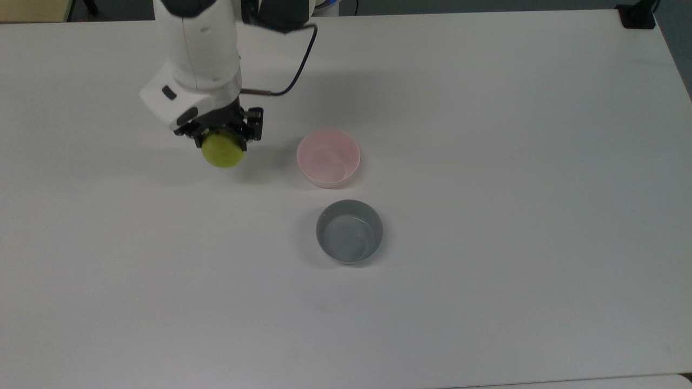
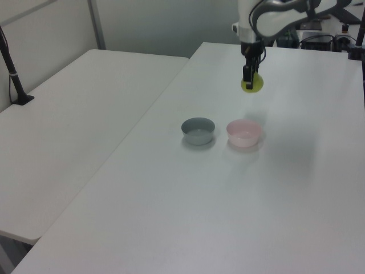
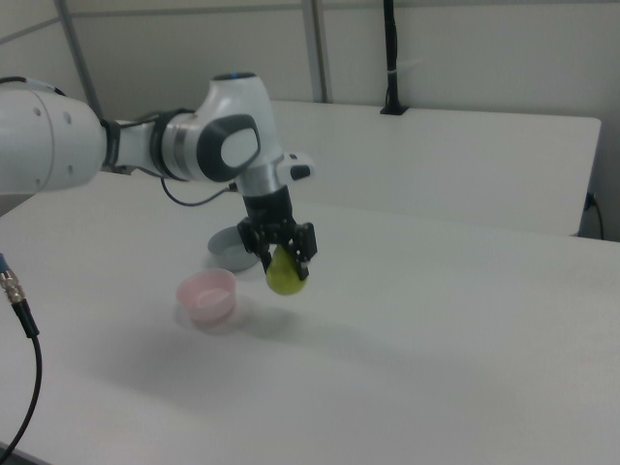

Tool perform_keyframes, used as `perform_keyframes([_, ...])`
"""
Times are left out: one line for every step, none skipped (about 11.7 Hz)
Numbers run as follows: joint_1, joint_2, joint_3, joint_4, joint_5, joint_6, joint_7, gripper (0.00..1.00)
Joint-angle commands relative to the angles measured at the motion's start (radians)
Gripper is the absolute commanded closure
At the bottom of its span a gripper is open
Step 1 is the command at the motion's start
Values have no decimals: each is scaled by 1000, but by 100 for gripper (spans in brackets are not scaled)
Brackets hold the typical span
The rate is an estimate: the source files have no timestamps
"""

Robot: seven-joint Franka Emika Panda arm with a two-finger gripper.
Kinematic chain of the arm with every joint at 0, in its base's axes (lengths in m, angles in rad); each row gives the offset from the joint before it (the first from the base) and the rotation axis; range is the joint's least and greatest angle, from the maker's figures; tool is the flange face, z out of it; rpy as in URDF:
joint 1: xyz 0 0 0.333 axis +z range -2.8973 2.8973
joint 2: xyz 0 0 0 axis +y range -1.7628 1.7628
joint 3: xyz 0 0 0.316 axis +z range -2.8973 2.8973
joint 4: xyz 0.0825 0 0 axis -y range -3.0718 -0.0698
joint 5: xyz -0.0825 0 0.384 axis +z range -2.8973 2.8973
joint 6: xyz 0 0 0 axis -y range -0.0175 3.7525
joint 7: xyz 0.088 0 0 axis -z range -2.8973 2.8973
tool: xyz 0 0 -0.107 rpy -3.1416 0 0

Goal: Pick up a pear from the bowl
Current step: 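Lower the pear onto the table beside the pink bowl and release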

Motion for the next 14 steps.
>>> perform_keyframes([-12, 59, -6, -30, -1, 81, -17, 55])
perform_keyframes([-13, 76, -6, -33, -4, 101, -17, 54])
perform_keyframes([-16, 98, -6, -33, -2, 107, -16, 54])
perform_keyframes([-15, 118, -6, -30, -4, 112, -16, 53])
perform_keyframes([-18, 119, -6, -31, -4, 139, -16, 52])
perform_keyframes([-19, 121, -6, -31, -4, 147, -11, 44])
perform_keyframes([-24, 121, -6, -31, -4, 147, -13, 40])
perform_keyframes([-26, 119, -6, -30, -4, 147, -13, 22])
perform_keyframes([-26, 113, -6, -28, -2, 143, -7, 0])
perform_keyframes([-24, 96, -6, -25, -1, 137, -4, 0])
perform_keyframes([-21, 67, -6, -23, 2, 118, -1, 0])
perform_keyframes([-13, 38, -5, -19, 7, 74, 4, 0])
perform_keyframes([2, 0, 0, -13, 10, 33, 12, 0])
perform_keyframes([14, -31, 4, -4, 11, -24, 21, 0])
